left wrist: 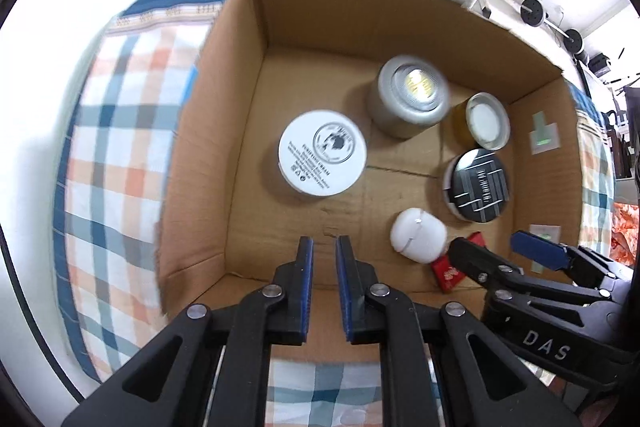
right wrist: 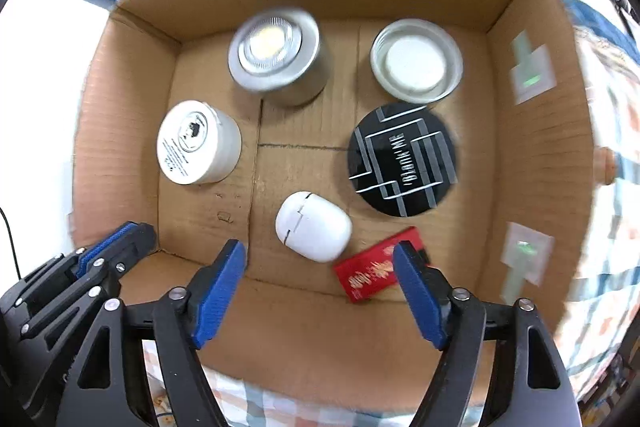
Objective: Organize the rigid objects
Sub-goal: 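Open both grippers and lift them out of the box, then grasp the small white cylinder with the left gripper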
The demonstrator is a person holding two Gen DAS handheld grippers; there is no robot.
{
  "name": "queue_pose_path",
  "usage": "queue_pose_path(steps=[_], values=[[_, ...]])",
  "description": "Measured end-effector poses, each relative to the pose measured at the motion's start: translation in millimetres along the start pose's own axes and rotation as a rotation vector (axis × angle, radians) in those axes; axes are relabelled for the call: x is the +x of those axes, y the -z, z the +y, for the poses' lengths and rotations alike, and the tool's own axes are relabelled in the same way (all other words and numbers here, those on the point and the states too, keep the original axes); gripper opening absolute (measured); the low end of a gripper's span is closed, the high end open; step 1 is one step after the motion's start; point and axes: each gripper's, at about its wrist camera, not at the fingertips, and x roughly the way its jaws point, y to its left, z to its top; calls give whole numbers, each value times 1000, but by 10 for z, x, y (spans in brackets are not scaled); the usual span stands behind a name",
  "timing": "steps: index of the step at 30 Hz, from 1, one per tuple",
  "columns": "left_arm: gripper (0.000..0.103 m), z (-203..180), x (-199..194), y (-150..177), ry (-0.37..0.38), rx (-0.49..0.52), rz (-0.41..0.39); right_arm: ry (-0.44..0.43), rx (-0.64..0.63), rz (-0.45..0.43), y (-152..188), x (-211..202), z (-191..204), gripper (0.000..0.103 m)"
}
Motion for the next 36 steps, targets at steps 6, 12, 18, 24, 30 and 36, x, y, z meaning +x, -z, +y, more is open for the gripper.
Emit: queue_pose_path(steps=[6, 12, 18, 24, 30, 36], values=[[23, -50, -427, 101, 4, 13, -53, 47, -15, -69, 140, -425, -133, 84], [58, -206, -678, 180, -2, 26, -97, 55, -36, -112, 303, -900, -277, 91], [92, -199, -767, 267, -34, 3, -115, 83, -44, -169, 503, -1266, -433, 103], [93, -315, -863, 345, -31, 7, -125, 60, -49, -191, 600, -1446, -554, 103], [93, -771, -1026, 353, -3, 54, -163, 42, 21, -207, 704, -1586, -1028, 103], [93, -1712, -898, 336, 47, 207, -144, 96, 185, -174, 903, -1575, -2055, 103]])
